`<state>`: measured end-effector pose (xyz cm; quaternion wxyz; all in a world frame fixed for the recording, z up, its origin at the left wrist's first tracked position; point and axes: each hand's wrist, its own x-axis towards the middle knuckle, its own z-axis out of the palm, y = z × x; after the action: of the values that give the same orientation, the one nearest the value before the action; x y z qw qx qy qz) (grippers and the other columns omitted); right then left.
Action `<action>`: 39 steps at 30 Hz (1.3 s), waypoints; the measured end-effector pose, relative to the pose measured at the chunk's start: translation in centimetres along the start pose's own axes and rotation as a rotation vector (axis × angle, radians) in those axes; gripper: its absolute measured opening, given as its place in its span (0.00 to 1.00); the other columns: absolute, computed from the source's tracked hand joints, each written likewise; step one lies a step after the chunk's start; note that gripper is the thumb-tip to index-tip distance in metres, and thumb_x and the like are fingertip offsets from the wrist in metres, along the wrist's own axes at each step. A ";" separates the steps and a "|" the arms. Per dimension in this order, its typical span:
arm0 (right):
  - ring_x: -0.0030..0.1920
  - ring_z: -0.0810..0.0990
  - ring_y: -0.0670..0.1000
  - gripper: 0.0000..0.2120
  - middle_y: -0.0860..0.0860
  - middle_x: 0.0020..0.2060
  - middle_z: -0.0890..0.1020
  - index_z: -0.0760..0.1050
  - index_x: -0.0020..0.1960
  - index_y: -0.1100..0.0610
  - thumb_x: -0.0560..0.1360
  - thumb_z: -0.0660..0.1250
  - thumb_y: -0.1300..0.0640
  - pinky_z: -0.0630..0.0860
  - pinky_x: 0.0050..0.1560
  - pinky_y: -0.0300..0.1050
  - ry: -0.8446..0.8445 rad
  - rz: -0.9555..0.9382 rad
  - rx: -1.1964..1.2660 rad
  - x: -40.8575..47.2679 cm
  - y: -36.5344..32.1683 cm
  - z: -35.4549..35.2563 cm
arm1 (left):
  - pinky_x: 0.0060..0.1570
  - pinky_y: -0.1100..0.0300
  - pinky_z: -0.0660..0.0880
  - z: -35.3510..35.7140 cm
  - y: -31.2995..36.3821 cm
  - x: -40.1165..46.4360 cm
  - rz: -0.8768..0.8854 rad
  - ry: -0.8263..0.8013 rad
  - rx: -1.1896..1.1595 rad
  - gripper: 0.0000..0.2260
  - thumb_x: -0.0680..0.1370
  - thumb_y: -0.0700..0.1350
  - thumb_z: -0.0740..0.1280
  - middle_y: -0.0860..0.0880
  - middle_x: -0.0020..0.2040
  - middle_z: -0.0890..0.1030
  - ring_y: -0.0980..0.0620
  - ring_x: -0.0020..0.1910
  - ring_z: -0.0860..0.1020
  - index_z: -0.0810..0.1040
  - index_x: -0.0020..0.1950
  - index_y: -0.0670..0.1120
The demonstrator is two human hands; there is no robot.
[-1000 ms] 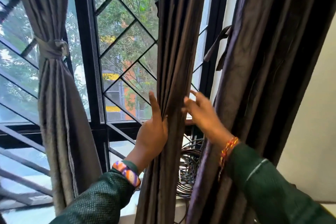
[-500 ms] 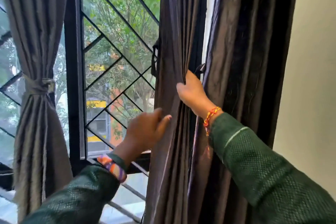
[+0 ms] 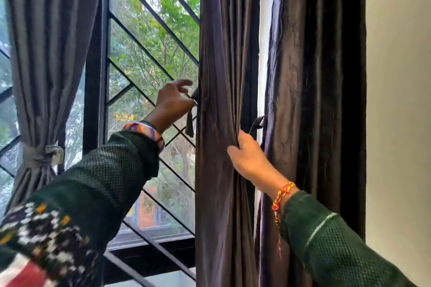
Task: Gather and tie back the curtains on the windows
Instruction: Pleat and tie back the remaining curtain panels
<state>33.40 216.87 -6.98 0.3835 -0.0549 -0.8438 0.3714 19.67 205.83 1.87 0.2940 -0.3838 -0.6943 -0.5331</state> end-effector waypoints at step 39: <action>0.43 0.82 0.56 0.24 0.55 0.41 0.84 0.79 0.42 0.58 0.74 0.60 0.37 0.78 0.45 0.50 0.040 -0.153 0.063 1.2 -5.6 1.8 | 0.36 0.56 0.74 -6.6 6.4 -2.2 -0.255 -0.188 0.045 0.09 0.74 0.36 0.64 0.40 0.40 0.76 0.44 0.38 0.76 0.74 0.55 0.39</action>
<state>32.43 212.24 -3.28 0.4291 0.0145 -0.8257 0.3660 26.20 199.89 5.07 0.1661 -0.3341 -0.7736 -0.5122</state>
